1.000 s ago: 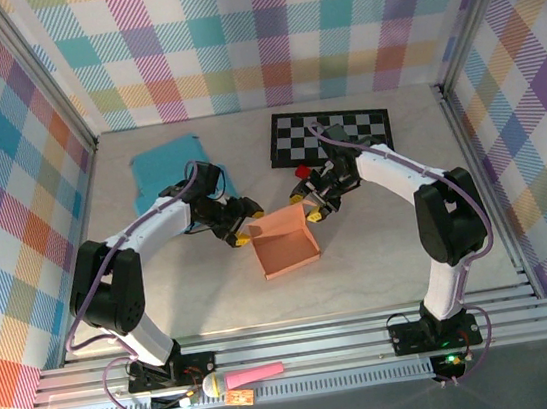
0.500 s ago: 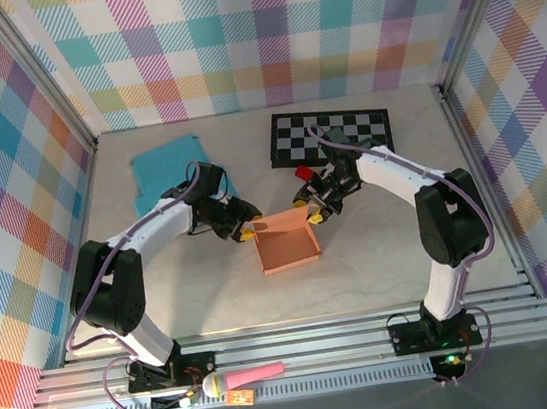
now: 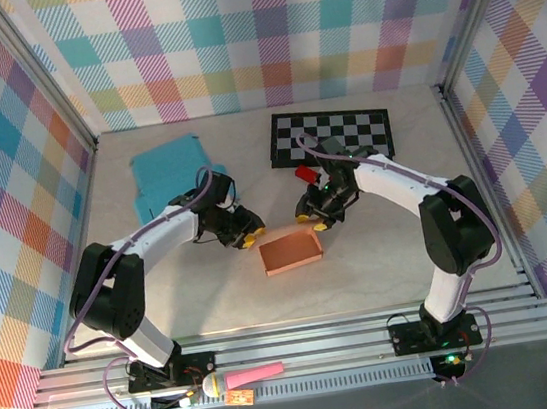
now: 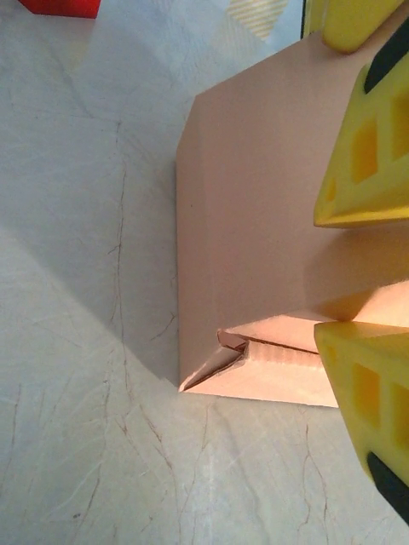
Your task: Fold the paper box
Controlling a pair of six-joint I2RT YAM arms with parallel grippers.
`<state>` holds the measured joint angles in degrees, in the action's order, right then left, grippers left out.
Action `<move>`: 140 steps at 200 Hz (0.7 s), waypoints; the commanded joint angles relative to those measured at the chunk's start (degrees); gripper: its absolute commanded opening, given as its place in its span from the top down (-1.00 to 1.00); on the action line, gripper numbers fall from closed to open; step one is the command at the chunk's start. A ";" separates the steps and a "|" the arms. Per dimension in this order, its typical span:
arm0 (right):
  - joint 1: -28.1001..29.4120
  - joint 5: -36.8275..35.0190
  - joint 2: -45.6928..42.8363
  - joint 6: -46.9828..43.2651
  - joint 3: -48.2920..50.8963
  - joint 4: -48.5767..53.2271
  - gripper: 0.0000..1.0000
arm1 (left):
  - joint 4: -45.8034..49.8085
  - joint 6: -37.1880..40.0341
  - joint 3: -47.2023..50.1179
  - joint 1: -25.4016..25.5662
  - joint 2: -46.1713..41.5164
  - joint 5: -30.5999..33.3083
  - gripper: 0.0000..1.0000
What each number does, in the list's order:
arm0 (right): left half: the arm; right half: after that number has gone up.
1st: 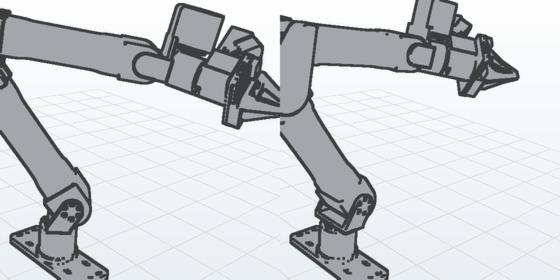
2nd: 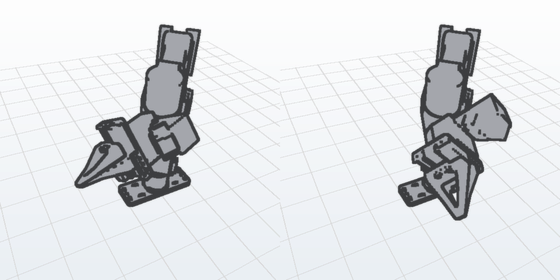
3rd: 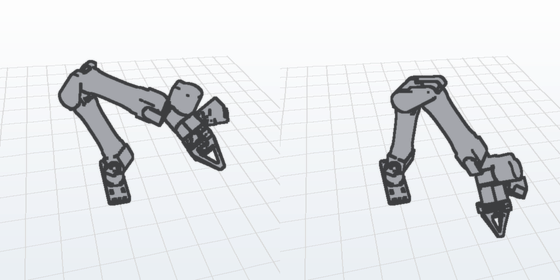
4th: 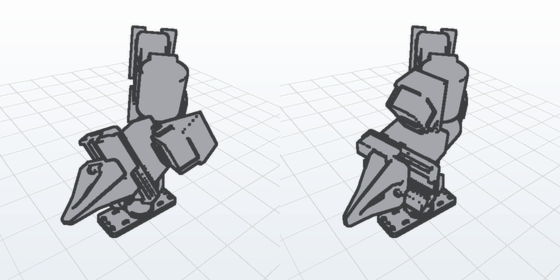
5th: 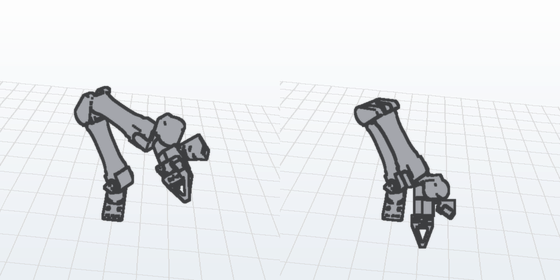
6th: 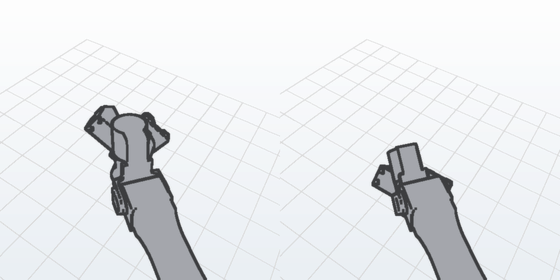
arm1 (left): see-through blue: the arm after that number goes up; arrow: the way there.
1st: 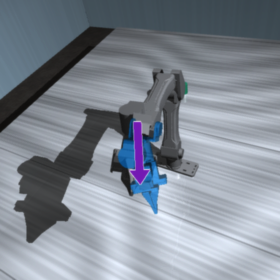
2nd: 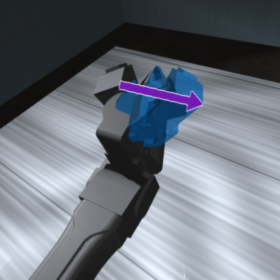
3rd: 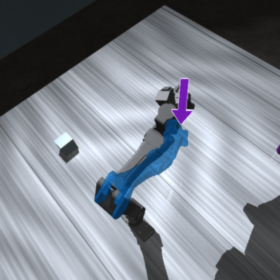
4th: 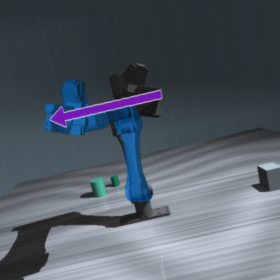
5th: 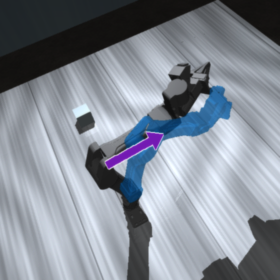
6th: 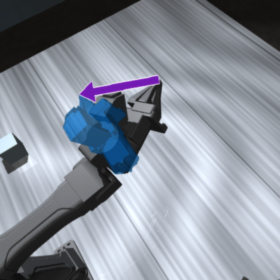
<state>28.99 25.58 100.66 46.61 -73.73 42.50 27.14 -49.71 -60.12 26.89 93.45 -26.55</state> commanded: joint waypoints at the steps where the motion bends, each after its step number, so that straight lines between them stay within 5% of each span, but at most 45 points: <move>1: 0.78 -3.06 -2.19 -4.18 1.11 1.05 0.20 | 0.99 4.05 0.19 1.18 -1.95 2.95 0.33; 140: 1.81 -8.33 -2.78 -12.35 2.37 6.88 0.17 | 1.79 8.72 2.15 2.99 -2.43 5.73 0.31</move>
<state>30.09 18.52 98.61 37.12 -71.53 46.54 28.38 -42.30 -58.85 28.86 93.12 -21.30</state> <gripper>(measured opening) 0.417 0.344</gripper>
